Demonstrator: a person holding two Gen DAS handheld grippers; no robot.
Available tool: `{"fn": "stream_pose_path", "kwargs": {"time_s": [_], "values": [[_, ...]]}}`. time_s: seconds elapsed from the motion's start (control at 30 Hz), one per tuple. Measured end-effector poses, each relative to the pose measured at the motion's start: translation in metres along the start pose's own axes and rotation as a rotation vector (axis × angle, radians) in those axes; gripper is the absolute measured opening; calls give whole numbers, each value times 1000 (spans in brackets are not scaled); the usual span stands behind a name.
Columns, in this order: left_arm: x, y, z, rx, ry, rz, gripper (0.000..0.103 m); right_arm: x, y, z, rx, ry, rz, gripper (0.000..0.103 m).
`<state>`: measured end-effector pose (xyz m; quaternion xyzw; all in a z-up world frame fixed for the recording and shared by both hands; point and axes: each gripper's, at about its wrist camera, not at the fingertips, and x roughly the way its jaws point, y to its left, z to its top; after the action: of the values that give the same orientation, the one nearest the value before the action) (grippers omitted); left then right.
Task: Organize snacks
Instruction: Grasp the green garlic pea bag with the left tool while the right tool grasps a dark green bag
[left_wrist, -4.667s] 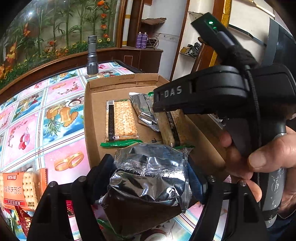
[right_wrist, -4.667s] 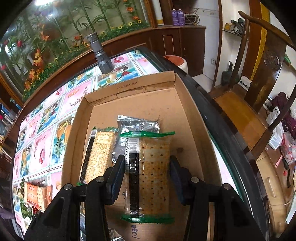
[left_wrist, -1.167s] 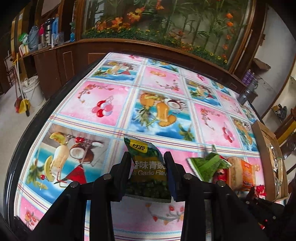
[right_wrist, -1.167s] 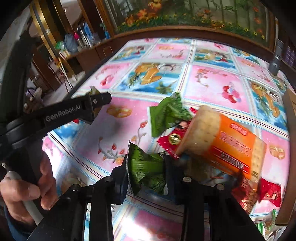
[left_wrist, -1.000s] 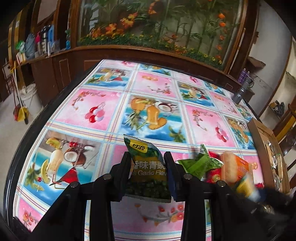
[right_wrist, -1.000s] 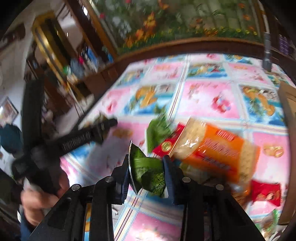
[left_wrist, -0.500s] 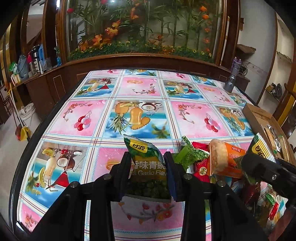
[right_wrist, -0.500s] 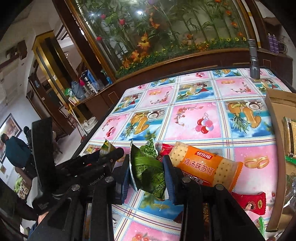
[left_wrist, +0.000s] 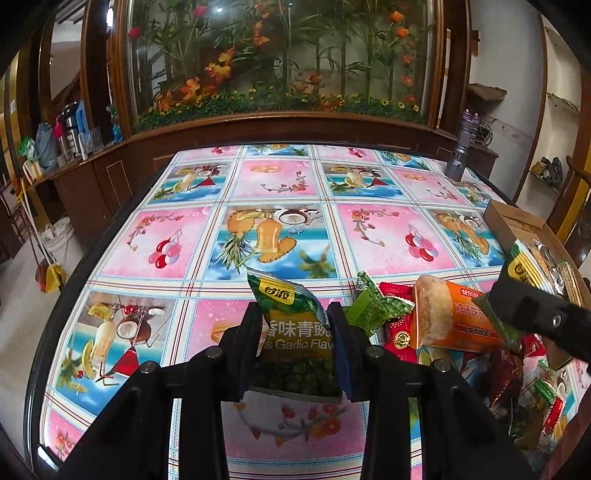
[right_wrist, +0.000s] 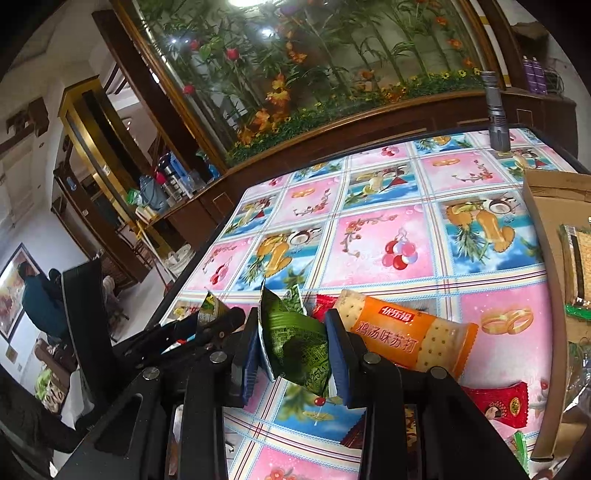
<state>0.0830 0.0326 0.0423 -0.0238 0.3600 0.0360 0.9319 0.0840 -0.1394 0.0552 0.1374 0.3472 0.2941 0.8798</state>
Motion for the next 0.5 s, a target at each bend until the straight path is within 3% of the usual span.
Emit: {"fn": "stream_pose_path", "kwargs": {"time_s": [0.5], "values": [[-5,-10,-1,43,-32,16,35,-2,-4,3,20,-8,3,37]]}}
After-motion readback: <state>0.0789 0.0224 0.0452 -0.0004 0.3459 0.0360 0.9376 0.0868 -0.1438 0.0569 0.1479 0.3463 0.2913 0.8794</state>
